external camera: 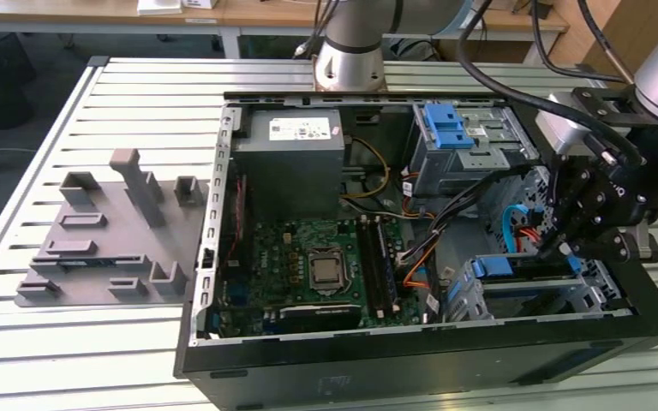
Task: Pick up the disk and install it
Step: 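Insert the first disk wire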
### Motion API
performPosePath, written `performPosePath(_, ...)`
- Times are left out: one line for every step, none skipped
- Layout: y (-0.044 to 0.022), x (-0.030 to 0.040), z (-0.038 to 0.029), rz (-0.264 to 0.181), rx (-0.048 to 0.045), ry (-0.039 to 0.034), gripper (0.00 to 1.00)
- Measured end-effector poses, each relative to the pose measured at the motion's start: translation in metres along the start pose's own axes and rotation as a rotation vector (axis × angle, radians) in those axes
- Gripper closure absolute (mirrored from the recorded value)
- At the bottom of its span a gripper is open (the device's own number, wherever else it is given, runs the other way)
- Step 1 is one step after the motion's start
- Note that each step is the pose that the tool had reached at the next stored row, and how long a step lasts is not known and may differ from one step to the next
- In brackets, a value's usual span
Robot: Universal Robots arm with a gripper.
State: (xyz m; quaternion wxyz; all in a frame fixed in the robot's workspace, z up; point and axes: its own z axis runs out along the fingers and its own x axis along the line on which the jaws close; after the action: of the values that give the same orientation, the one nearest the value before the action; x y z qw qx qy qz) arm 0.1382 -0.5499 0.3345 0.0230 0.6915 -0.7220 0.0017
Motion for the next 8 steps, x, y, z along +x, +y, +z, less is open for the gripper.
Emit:
performPosePath(0.0, -0.0001, 0.0001, 0.0, -0.0002, -0.0001, 0.84)
performPosePath(0.0, -0.0001, 0.0001, 0.001, -0.0005, -0.0001, 0.84)
performPosePath(-0.0002, -0.0001, 0.0001, 0.002, -0.0008, 0.0, 0.84)
performPosePath(-0.0004, -0.0002, 0.0001, 0.004, -0.0011, 0.0, 0.84)
performPosePath(-0.0006, -0.0002, 0.0003, 0.007, -0.0015, -0.0001, 0.84)
performPosePath(-0.0007, -0.0001, 0.0004, 0.01, -0.0019, -0.0003, 0.84)
performPosePath(-0.0009, -0.0001, 0.0004, 0.014, -0.0022, -0.0004, 0.84)
performPosePath(-0.0009, 0.0001, 0.0005, 0.017, -0.0025, -0.0006, 0.84)
